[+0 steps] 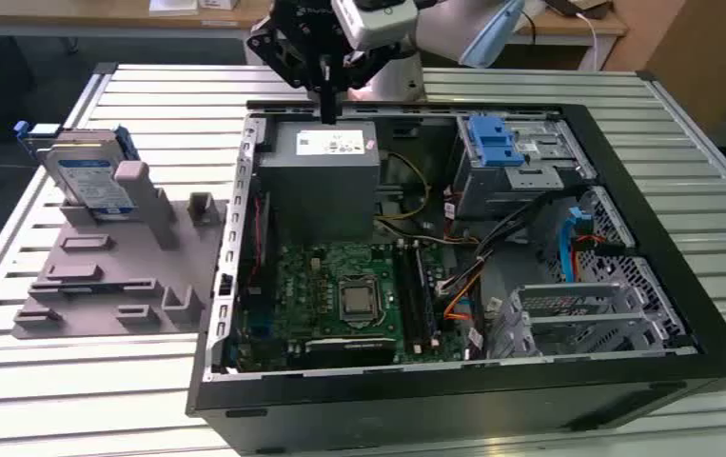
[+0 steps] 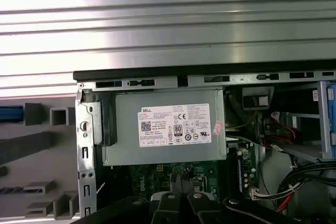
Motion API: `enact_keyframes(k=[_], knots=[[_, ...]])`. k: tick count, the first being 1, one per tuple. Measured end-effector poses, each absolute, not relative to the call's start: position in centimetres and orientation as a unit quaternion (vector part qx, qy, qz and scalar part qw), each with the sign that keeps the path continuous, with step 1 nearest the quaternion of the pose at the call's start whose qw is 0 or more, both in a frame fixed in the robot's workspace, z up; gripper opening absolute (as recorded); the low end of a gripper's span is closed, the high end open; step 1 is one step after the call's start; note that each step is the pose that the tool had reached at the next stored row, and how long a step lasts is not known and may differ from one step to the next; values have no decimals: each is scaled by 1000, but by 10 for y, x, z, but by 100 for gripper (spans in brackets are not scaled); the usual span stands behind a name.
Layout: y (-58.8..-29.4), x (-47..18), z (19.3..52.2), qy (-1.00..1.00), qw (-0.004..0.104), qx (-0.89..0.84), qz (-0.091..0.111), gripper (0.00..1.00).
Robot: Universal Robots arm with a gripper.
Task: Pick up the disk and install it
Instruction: 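Reach for the disk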
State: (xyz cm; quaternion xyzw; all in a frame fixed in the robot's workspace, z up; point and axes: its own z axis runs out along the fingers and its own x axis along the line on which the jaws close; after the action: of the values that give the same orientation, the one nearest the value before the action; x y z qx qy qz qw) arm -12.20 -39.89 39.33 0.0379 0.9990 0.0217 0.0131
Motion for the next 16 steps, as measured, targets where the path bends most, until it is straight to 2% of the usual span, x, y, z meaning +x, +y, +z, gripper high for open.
enact_keyframes(k=[16], knots=[[-399,-128,393,999,13,38,22,11]])
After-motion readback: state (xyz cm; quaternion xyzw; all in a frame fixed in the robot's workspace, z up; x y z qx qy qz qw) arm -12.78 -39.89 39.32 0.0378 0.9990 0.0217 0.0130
